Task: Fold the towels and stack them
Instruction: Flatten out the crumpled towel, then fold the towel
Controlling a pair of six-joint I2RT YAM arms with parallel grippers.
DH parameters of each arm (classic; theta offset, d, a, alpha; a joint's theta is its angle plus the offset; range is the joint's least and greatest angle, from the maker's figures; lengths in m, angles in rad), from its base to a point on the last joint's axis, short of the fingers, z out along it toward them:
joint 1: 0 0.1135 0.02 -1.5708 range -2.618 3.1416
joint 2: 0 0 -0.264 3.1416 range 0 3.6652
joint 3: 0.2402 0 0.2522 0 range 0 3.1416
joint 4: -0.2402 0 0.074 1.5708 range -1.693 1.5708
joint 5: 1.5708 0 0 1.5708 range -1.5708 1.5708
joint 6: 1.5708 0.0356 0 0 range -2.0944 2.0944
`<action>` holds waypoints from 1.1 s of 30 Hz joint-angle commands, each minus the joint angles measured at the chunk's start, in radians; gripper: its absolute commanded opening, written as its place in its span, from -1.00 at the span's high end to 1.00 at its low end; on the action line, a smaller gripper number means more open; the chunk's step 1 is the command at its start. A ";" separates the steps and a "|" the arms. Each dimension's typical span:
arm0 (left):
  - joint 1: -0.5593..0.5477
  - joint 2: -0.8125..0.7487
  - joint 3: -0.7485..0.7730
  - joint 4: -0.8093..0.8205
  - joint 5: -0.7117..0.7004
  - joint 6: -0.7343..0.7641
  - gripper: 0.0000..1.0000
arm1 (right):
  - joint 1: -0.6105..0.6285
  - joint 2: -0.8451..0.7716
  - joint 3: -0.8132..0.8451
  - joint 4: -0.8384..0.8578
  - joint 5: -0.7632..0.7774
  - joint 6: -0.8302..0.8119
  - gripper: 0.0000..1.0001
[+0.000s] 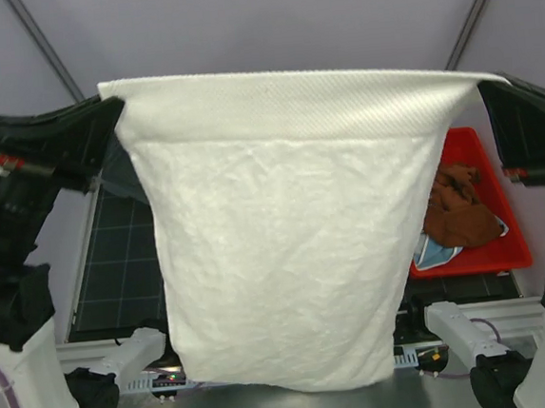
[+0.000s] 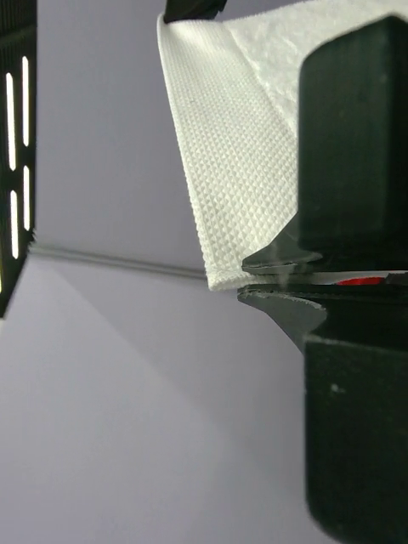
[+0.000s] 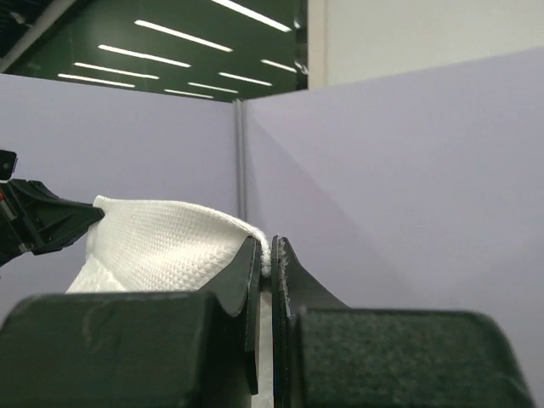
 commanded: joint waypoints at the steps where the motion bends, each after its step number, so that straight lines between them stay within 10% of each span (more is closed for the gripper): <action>1: 0.002 0.139 -0.080 -0.056 -0.184 0.110 1.00 | 0.000 0.150 -0.082 -0.009 0.155 -0.071 0.98; 12: 0.005 0.686 -0.071 0.255 -0.267 0.272 1.00 | -0.008 0.616 -0.231 0.313 0.141 -0.244 0.98; 22: 0.020 1.200 0.335 0.368 -0.260 0.280 1.00 | -0.063 1.110 -0.057 0.617 0.020 -0.137 0.98; 33: 0.029 1.228 0.216 0.429 -0.244 0.323 1.00 | -0.074 1.278 -0.007 0.671 -0.086 -0.123 0.98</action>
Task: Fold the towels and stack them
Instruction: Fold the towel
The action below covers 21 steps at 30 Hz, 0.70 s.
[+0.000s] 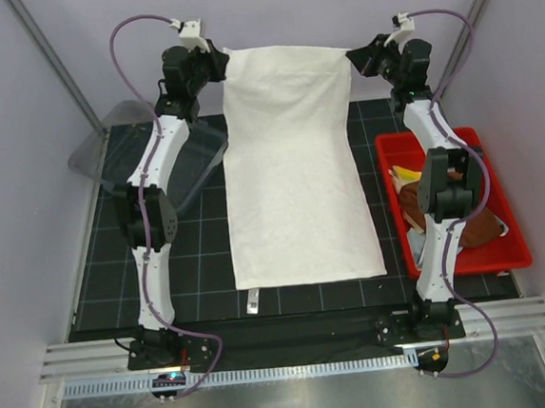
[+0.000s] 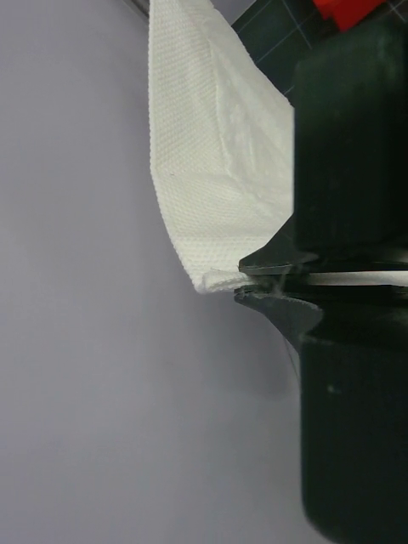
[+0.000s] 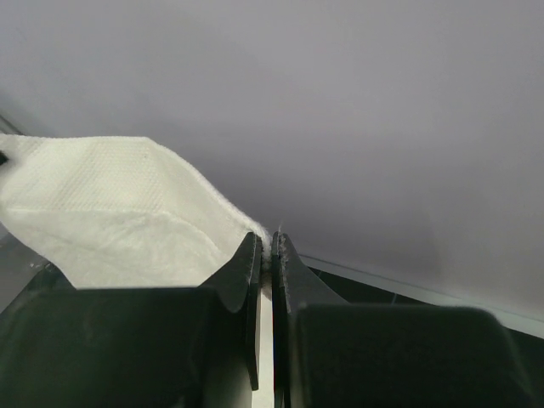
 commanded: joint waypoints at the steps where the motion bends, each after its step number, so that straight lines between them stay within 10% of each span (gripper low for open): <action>1: 0.019 -0.067 -0.071 0.064 0.048 0.030 1.00 | -0.002 -0.061 -0.010 0.099 -0.054 -0.014 0.98; 21: 0.010 -0.844 -1.054 -0.046 0.177 -0.123 1.00 | 0.001 -0.823 -0.702 -0.597 0.173 -0.064 0.98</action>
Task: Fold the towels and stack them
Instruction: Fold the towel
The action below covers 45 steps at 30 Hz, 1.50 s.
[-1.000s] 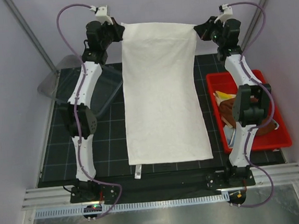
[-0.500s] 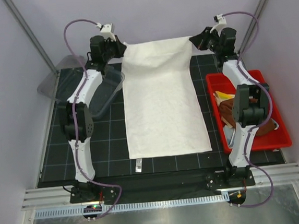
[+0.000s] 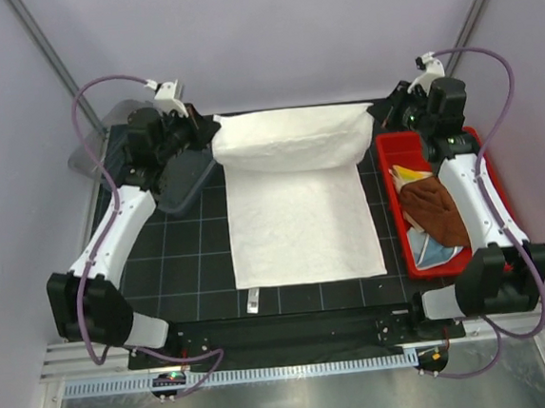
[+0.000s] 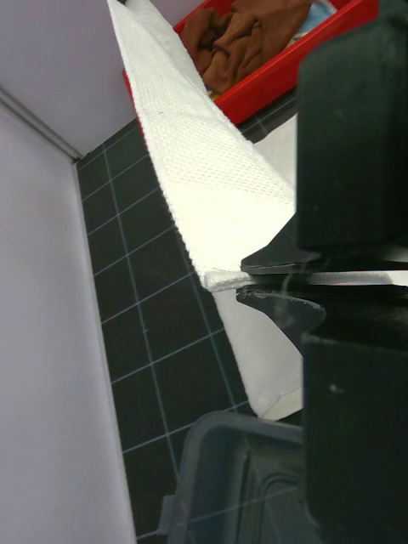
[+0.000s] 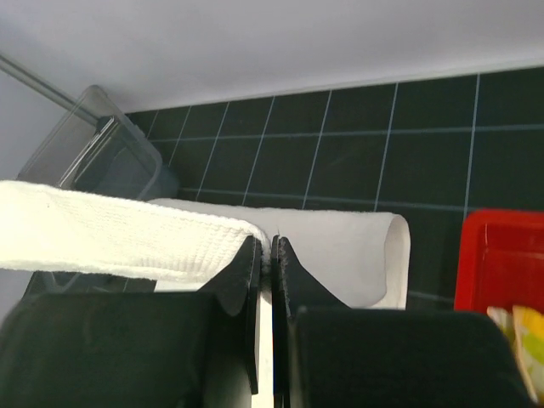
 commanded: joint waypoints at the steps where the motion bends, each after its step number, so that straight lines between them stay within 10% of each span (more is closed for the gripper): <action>1: -0.006 -0.078 -0.131 -0.019 0.040 -0.061 1.00 | -0.001 -0.114 -0.119 -0.132 0.050 -0.019 0.98; 14: -0.118 -0.409 -0.540 -0.053 -0.078 -0.208 1.00 | -0.001 -0.349 -0.401 -0.247 0.102 0.019 0.98; 28: -0.144 -0.460 -0.496 -0.185 -0.174 -0.242 1.00 | -0.001 -0.396 -0.271 -0.338 0.128 -0.005 0.98; 45: -0.238 -0.567 -0.770 -0.149 -0.226 -0.363 1.00 | -0.001 -0.541 -0.565 -0.367 0.160 0.019 0.98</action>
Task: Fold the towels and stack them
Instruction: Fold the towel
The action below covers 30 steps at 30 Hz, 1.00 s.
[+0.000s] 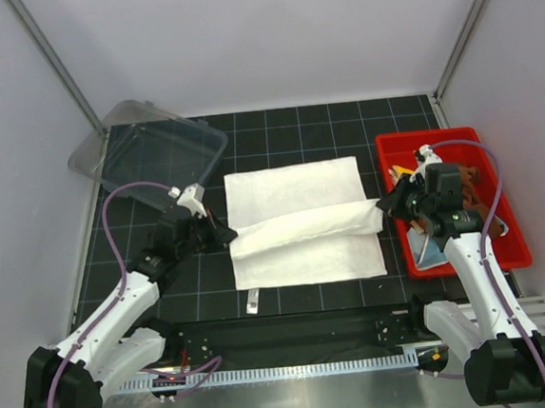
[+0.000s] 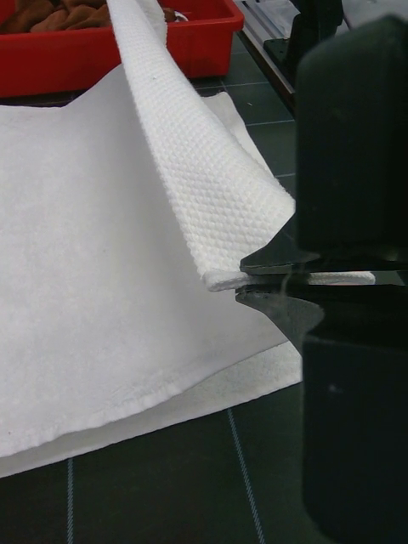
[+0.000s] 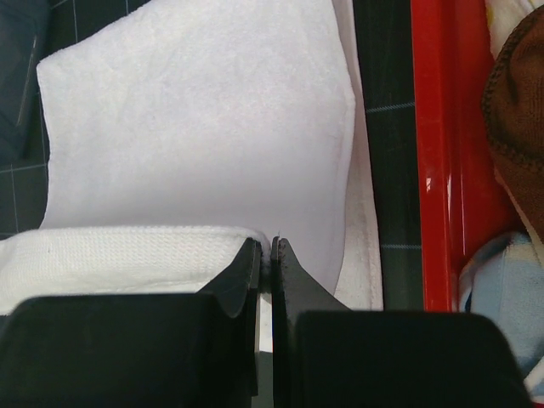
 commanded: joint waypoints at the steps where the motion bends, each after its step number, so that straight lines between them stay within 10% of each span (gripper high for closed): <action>1: -0.006 -0.026 -0.019 0.021 -0.036 -0.030 1.00 | -0.003 -0.006 0.018 0.006 0.062 -0.017 0.98; 20: -0.032 -0.028 -0.151 0.070 -0.069 -0.059 0.95 | -0.003 -0.057 -0.187 0.081 0.076 0.138 0.88; 30: -0.041 -0.017 -0.158 0.053 -0.051 -0.072 0.62 | -0.003 -0.080 -0.187 0.032 0.105 0.148 0.72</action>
